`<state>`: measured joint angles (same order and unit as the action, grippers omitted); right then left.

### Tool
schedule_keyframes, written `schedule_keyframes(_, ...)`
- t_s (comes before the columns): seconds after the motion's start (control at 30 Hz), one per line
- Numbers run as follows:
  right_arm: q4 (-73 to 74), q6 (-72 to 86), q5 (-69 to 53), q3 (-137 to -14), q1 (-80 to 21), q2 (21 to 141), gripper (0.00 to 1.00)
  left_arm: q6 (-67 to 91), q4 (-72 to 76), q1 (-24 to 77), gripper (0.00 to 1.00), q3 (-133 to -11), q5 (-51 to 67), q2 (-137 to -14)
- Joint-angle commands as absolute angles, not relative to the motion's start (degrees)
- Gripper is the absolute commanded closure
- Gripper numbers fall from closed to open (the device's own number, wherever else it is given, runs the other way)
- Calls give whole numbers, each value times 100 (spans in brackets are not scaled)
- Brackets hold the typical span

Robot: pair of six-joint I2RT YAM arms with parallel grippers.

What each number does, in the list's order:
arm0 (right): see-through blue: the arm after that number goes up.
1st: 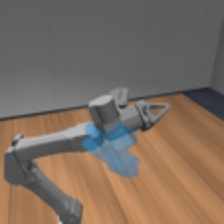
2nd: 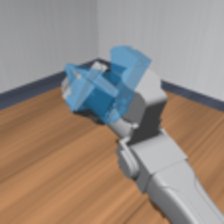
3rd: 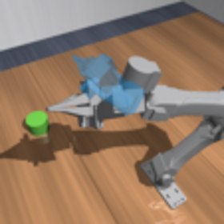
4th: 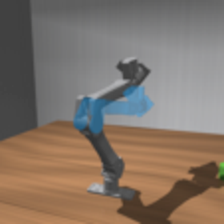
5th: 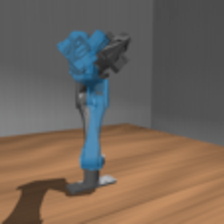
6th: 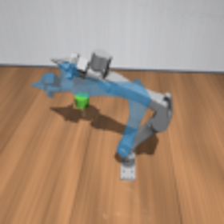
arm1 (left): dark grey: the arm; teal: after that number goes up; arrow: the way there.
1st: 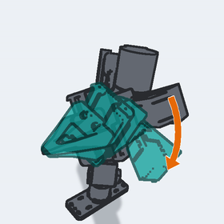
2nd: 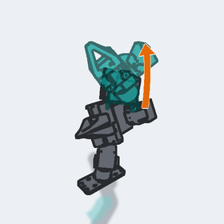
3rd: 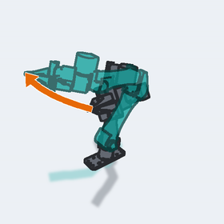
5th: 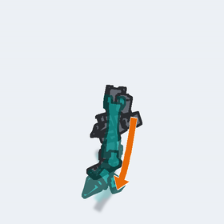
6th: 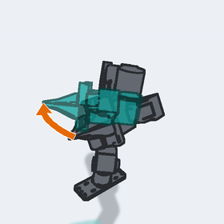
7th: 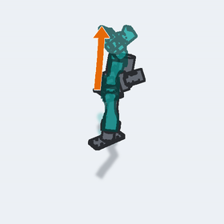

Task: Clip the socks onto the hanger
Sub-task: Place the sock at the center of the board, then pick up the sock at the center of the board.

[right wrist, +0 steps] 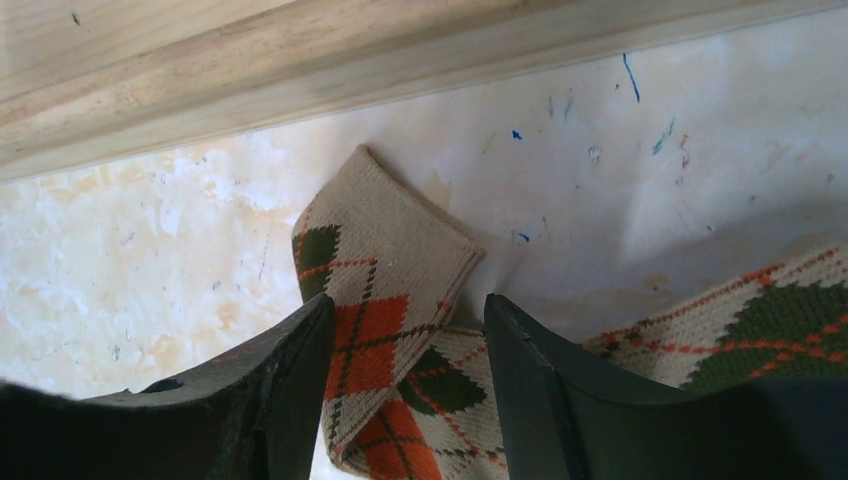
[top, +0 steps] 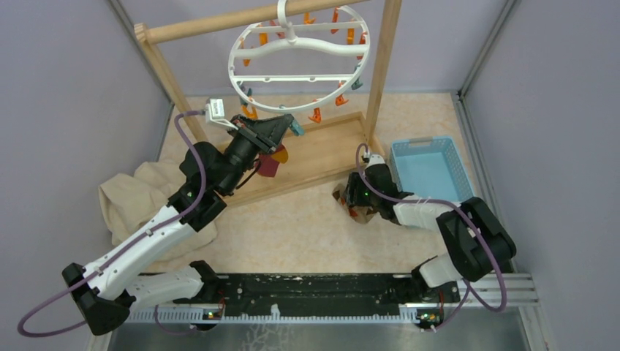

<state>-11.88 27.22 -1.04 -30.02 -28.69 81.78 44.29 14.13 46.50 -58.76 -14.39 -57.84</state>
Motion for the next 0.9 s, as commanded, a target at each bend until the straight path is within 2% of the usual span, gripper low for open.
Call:
schedule_keyframes(0.0,-1546,2681,-18,-3224,-2813,8427,44,4357,1226,4667,100,-5836,-1257,-5774)
schedule_keyframes(0.27,-1734,2677,-28,-3383,-2717,8764,51,4323,1145,4672,100,-5853,-1245,-5749)
schedule_keyframes(0.37,-1762,2673,-60,-3393,-2716,8800,64,4308,1142,4668,100,-5854,-1279,-5739)
schedule_keyframes(0.57,-1790,2674,-75,-3305,-2667,8776,100,4315,1158,4671,100,-5854,-1239,-5791)
schedule_keyframes(0.73,-1875,2618,-215,-3143,-2572,8357,100,4316,1158,4667,100,-5845,-1243,-5802)
schedule_keyframes(0.87,-1748,2145,-383,-3111,-2582,7504,100,4314,1173,4668,100,-5827,-1248,-5791)
